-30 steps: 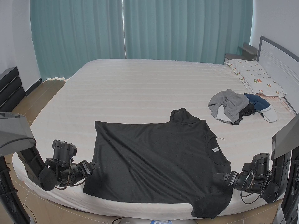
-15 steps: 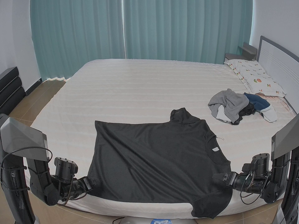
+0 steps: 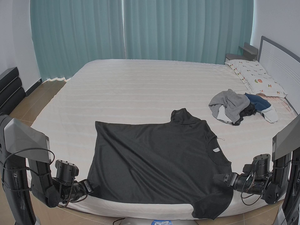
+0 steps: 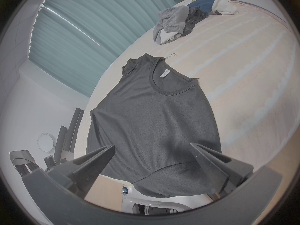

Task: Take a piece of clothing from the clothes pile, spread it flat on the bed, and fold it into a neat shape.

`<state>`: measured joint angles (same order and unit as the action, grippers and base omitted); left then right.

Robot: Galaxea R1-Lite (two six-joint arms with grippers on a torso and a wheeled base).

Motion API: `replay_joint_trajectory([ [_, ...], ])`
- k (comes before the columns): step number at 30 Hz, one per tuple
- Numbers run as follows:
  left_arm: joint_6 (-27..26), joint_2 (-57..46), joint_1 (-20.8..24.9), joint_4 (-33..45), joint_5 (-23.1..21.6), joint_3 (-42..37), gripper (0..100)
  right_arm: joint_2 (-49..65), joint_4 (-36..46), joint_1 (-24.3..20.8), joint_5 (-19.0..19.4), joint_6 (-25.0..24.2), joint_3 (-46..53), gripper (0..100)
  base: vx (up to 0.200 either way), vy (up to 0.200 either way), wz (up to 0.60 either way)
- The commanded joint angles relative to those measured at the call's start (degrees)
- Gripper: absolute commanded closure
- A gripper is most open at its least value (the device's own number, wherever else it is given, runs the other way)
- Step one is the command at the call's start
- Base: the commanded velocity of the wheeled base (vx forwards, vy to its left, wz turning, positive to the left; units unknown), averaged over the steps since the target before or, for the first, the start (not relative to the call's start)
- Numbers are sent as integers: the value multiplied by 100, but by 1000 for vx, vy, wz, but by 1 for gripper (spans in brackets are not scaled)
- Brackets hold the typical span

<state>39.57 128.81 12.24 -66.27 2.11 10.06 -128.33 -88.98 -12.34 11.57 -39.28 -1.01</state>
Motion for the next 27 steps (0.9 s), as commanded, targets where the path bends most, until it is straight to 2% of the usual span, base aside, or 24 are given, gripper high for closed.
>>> replay_joint_trajectory([
  [1, -11, 31, -2, 0, 18, -48, 100, -8, -49, -6, 3, -1, 92, 0, 0, 0, 0],
  [7, -90, -101, -2, 9, 35, -223, 100, -8, -49, -6, 3, -1, 92, 0, 0, 0, 0],
  [9, -433, -224, -29, 44, 158, -399, 100, 1, -41, -6, -6, 8, 92, 0, 0, 0, 0],
  [15, -837, -224, -73, 35, 492, -645, 100, 1, -14, -6, -137, 17, 101, 0, 0, 0, 0],
  [22, -1083, -207, -99, 61, 712, -804, 100, 19, 30, 3, -216, 69, 101, 0, 0, 0, 0],
  [27, -1558, -189, -319, 35, 835, -979, 100, 36, 91, 38, -621, 254, 92, 0, 0, 0, 0],
])
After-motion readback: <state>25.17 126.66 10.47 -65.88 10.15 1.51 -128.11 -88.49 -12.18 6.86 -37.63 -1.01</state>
